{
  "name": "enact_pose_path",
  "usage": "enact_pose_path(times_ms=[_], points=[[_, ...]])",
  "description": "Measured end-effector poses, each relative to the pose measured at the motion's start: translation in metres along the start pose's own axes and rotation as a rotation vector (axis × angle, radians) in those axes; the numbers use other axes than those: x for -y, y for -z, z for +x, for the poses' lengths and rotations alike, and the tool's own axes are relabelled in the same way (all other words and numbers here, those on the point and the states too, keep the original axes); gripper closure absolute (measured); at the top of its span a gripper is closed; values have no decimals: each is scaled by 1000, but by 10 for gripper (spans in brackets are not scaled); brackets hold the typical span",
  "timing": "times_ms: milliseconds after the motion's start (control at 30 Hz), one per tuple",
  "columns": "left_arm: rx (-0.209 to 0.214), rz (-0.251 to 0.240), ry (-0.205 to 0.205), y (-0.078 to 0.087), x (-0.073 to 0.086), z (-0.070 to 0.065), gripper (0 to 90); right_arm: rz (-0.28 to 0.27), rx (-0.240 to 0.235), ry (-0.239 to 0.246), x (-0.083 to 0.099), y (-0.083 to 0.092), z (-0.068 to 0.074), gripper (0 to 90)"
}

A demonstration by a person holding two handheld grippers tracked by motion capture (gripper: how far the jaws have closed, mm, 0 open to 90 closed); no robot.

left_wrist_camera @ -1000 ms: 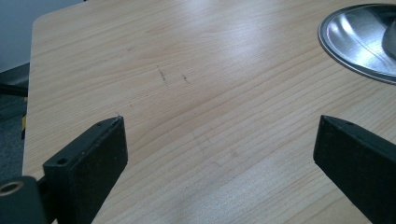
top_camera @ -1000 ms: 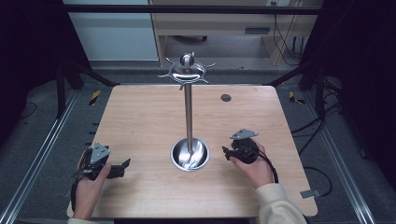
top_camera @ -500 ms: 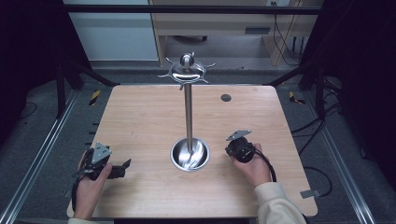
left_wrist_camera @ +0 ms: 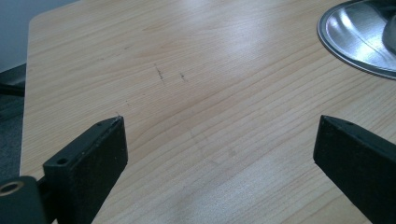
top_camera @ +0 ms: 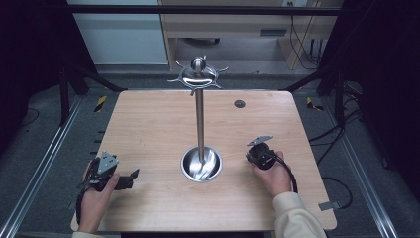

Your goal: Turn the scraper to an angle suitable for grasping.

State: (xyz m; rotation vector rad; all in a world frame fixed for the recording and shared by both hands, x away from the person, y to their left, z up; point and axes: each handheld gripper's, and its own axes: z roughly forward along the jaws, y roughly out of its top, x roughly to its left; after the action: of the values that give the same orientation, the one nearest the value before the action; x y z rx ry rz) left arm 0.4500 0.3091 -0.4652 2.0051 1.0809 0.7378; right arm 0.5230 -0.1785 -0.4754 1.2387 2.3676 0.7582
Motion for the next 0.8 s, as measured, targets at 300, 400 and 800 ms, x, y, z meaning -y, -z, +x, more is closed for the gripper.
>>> enact_pose_path(times_ms=[300,400,800], points=[[2,5,-7,-1,0,-1,28,30,-11,2,1,-5,-1,900],[2,5,-7,-1,0,-1,28,36,-8,-6,2,-5,-3,900],[-5,15,-10,-1,2,-4,28,36,66,-84,6,2,-24,900]])
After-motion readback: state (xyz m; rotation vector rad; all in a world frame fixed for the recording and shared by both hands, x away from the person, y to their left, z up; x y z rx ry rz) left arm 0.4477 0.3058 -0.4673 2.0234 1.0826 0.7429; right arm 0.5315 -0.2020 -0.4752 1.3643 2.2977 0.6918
